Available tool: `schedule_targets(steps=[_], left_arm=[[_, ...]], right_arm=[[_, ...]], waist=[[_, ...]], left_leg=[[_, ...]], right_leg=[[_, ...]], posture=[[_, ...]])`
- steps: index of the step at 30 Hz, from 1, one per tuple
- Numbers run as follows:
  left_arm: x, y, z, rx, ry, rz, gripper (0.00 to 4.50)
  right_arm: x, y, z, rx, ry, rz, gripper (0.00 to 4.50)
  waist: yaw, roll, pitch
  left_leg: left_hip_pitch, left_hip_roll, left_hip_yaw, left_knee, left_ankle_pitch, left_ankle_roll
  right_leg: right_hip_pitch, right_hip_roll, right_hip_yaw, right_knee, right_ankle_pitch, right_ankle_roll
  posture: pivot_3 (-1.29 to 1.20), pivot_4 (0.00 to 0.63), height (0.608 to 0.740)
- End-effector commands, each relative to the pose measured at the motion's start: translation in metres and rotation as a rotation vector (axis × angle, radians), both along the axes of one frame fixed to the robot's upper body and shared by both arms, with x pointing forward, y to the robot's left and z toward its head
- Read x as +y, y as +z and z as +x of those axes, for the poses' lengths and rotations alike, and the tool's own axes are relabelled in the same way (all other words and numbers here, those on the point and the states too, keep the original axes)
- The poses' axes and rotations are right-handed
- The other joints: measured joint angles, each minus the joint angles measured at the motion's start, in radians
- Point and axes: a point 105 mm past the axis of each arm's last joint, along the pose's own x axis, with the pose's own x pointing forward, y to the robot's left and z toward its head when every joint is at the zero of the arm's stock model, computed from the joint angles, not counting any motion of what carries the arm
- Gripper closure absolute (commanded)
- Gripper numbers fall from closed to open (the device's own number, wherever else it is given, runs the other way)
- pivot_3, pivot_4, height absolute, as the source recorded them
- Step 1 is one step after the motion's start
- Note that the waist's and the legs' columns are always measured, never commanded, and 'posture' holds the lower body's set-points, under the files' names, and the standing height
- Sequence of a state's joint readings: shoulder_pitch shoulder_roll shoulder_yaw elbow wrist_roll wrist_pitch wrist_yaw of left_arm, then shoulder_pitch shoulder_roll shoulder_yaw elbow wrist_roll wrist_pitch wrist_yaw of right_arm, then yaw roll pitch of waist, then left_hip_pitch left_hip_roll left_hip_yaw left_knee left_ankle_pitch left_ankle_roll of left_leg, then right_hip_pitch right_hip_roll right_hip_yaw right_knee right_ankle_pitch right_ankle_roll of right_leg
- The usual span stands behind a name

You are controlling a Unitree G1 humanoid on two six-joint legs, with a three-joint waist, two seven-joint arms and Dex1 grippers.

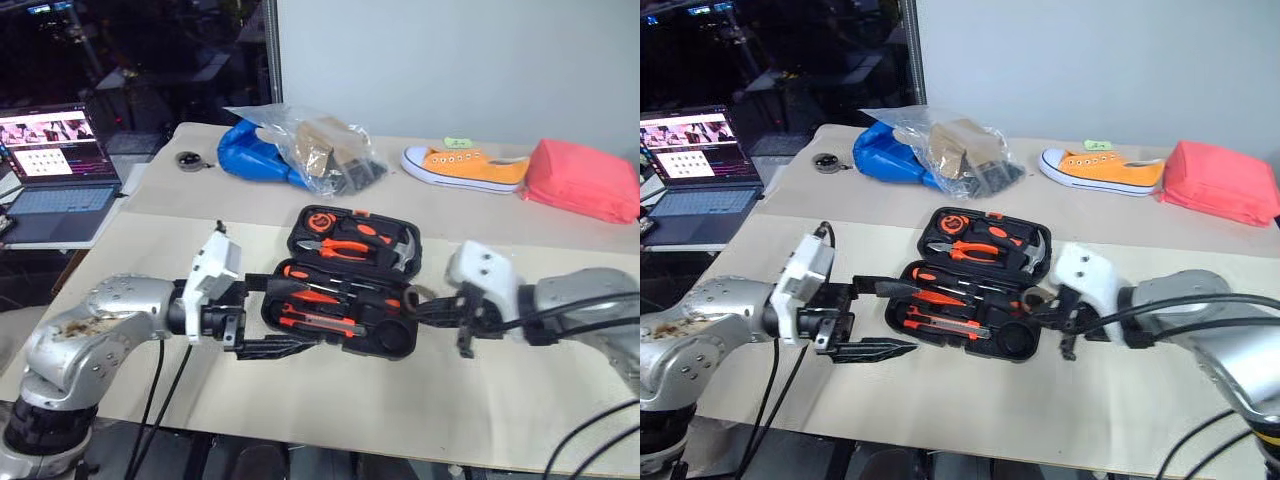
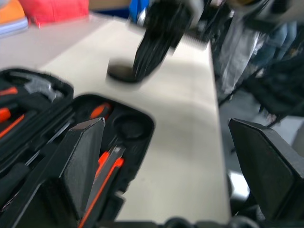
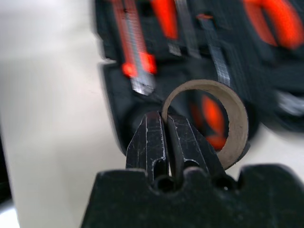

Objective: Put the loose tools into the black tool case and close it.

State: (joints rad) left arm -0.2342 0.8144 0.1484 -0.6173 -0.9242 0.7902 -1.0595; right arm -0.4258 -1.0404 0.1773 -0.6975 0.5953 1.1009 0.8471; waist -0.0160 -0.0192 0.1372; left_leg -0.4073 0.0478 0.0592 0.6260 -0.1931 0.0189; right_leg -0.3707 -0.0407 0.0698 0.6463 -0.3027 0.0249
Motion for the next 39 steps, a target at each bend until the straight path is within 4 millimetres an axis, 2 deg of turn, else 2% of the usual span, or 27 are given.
schedule_targets(steps=[1, 6, 11, 16, 17, 19, 21, 22, 24, 28, 31, 33, 36, 39], left_arm=[[0.008, 0.005, -0.011, -0.028, 0.011, 0.008, 0.05], [0.024, -0.006, -0.015, -0.025, 0.044, 0.061, 0.05], [0.032, -0.017, -0.021, -0.022, 0.054, 0.056, 0.05], [0.039, -0.023, -0.021, -0.027, 0.083, 0.061, 0.05], [0.038, -0.024, -0.02, -0.032, 0.084, 0.061, 0.05], [0.036, -0.024, -0.017, -0.039, 0.09, 0.059, 0.05], [0.035, -0.024, -0.013, -0.042, 0.106, 0.055, 0.05], [0.034, -0.022, -0.008, -0.041, 0.13, 0.039, 0.05], [0.032, -0.019, 0.001, -0.03, 0.18, 0.005, 0.05], [0.025, -0.017, 0.051, -0.066, 0.408, -0.009, 0.05], [0.023, -0.018, 0.085, -0.034, 0.555, 0.028, 0.05], [0.028, -0.019, 0.11, -0.015, 0.669, 0.066, 0.05], [0.023, -0.022, 0.145, 0.108, 0.737, 0.129, 0.05], [0.02, -0.024, 0.176, 0.17, 0.785, 0.162, 0.05]], right_arm=[[0.002, -0.011, 0.006, -0.003, 0.008, -0.071, 4.44], [0.003, -0.026, 0.003, 0.056, 0.037, -0.117, 4.44], [-0.005, -0.04, 0.01, 0.058, 0.029, -0.195, 4.44], [-0.002, -0.044, -0.007, 0.134, 0.13, -0.203, 4.44], [-0.002, -0.045, -0.008, 0.138, 0.141, -0.211, 3.92], [-0.004, -0.047, -0.001, 0.102, 0.125, -0.225, 3.54], [-0.002, -0.041, 0.006, 0.059, 0.088, -0.201, 2.86], [0.0, -0.036, 0.008, 0.051, 0.079, -0.178, 2.69], [0.001, -0.025, 0.009, 0.039, 0.055, -0.123, 2.69], [-0.002, 0.016, 0.015, -0.017, -0.049, 0.143, 2.69], [-0.012, 0.033, 0.021, -0.059, -0.153, 0.255, 2.69], [-0.018, 0.039, 0.026, -0.076, -0.219, 0.302, 2.69], [-0.032, 0.045, 0.053, -0.139, -0.403, 0.312, 2.69], [-0.049, 0.039, 0.083, -0.127, -0.602, 0.276, 2.69]], waist=[[0.0, 0.0, 0.0], [0.002, 0.0, 0.0], [0.002, 0.0, 0.0], [0.009, 0.0, 0.0], [0.01, 0.0, 0.0], [0.011, 0.0, 0.0], [0.01, 0.0, 0.0], [0.008, 0.0, 0.0], [0.007, 0.0, 0.0], [0.011, 0.0, 0.0], [0.013, -0.001, 0.0], [0.013, -0.001, 0.0], [0.006, -0.001, 0.0], [0.0, -0.001, 0.0]], left_leg=[[0.0, 0.0, 0.001, 0.0, 0.0, 0.0], [-0.002, -0.001, 0.001, -0.002, 0.0, 0.0], [-0.002, 0.0, 0.001, -0.002, 0.0, 0.0], [-0.001, -0.001, 0.001, -0.002, 0.0, 0.0], [-0.001, 0.0, 0.001, -0.002, 0.0, 0.0], [-0.001, 0.0, 0.001, -0.002, 0.0, 0.0], [-0.001, 0.0, 0.001, -0.003, 0.0, 0.0], [-0.001, 0.0, 0.001, -0.003, 0.0, 0.0], [-0.001, 0.0, 0.001, -0.004, 0.0, 0.0], [-0.002, 0.0, -0.001, -0.001, 0.0, 0.0], [-0.001, -0.001, -0.001, 0.001, 0.0, 0.0], [-0.001, -0.002, -0.001, 0.001, 0.0, 0.0], [-0.001, -0.003, -0.002, 0.001, 0.0, 0.0], [-0.002, -0.005, -0.002, 0.001, 0.0, 0.0]], right_leg=[[0.0, 0.0, 0.0, 0.0, 0.0, 0.0], [-0.003, -0.002, 0.0, 0.0, -0.001, -0.001], [-0.004, -0.001, -0.001, 0.001, -0.001, -0.002], [-0.003, -0.003, -0.001, 0.0, -0.001, -0.002], [-0.002, -0.003, -0.002, 0.0, -0.001, -0.002], [-0.002, -0.003, -0.002, 0.0, -0.001, -0.003], [-0.003, -0.003, -0.002, 0.0, -0.002, -0.003], [-0.003, -0.003, -0.002, 0.0, -0.002, -0.004], [-0.003, -0.002, -0.002, 0.0, -0.002, -0.004], [-0.002, -0.001, -0.002, 0.002, -0.001, -0.003], [0.0, 0.0, -0.002, 0.001, 0.0, -0.001], [0.001, 0.0, -0.001, 0.001, 0.0, 0.0], [0.0, 0.001, -0.001, 0.002, 0.001, 0.0], [-0.002, 0.002, -0.001, 0.002, 0.001, 0.0]], posture=[[0.0, 0.15, 0.74], [0.0, 0.15, 0.74], [0.0, 0.15, 0.74], [0.0, 0.15, 0.74], [0.0, 0.15, 0.74], [0.0, 0.15, 0.74], [0.0, 0.15, 0.74], [0.0, 0.15, 0.74], [0.0, 0.15, 0.74], [0.0, 0.15, 0.74], [0.0, 0.15, 0.74], [0.0, 0.15, 0.74], [0.0, 0.15, 0.74], [0.0, 0.15, 0.74]])
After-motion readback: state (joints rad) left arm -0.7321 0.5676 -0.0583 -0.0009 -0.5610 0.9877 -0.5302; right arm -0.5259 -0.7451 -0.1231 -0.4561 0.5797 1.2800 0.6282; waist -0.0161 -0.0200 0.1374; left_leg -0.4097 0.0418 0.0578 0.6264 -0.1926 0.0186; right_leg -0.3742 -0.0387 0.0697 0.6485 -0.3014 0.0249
